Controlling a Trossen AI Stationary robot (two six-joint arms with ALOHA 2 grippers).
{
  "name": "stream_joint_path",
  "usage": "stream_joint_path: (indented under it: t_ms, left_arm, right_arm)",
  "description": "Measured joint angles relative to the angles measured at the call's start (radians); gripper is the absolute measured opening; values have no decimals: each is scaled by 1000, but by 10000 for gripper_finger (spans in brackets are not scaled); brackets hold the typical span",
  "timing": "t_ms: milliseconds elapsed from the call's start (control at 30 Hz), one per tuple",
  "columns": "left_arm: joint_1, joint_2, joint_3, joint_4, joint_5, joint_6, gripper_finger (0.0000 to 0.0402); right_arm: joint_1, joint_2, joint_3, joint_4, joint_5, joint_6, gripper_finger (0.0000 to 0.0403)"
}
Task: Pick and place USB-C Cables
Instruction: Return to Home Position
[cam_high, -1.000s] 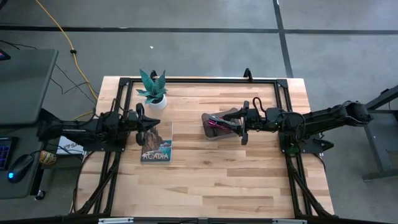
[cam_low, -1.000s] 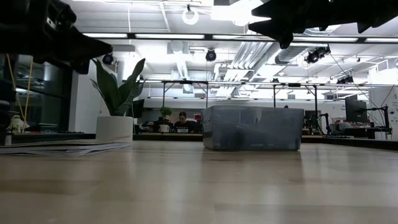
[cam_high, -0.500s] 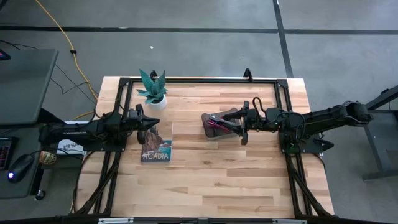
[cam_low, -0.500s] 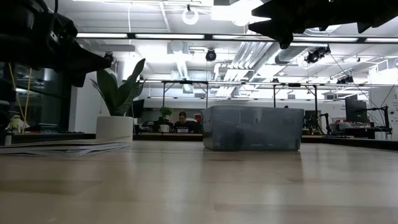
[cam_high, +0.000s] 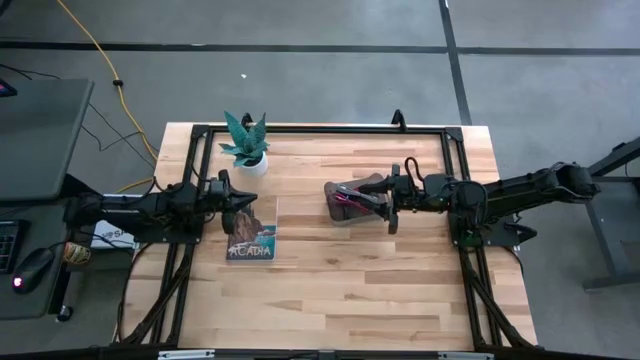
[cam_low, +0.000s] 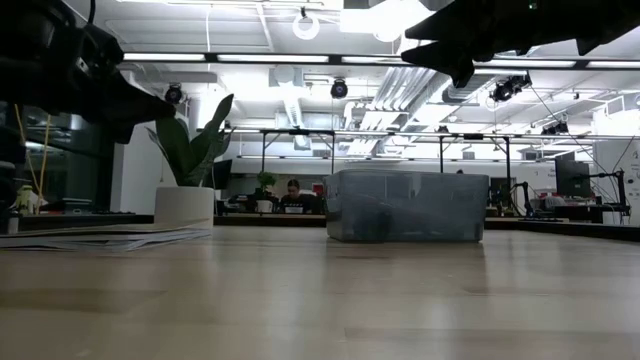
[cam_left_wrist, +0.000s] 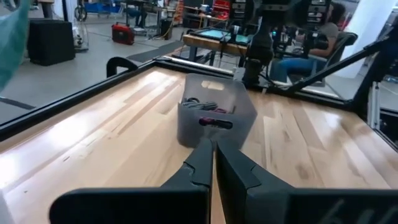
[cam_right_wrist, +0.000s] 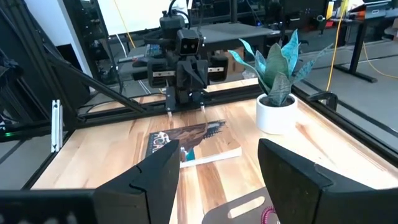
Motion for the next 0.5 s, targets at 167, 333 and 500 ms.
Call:
stream_joint_path:
  t_ms: [167, 333, 500]
  left_arm:
    - [-11, 0, 0, -1, 2, 5, 0]
    - [-11, 0, 0, 8, 3, 9, 0]
    - [-11, 0, 0, 6, 3, 9, 0]
  right_arm:
    - [0, 0, 0, 1, 0, 12, 209]
    - [0, 0, 0, 1, 0, 27, 209]
    - [0, 0, 0, 2, 0, 26, 209]
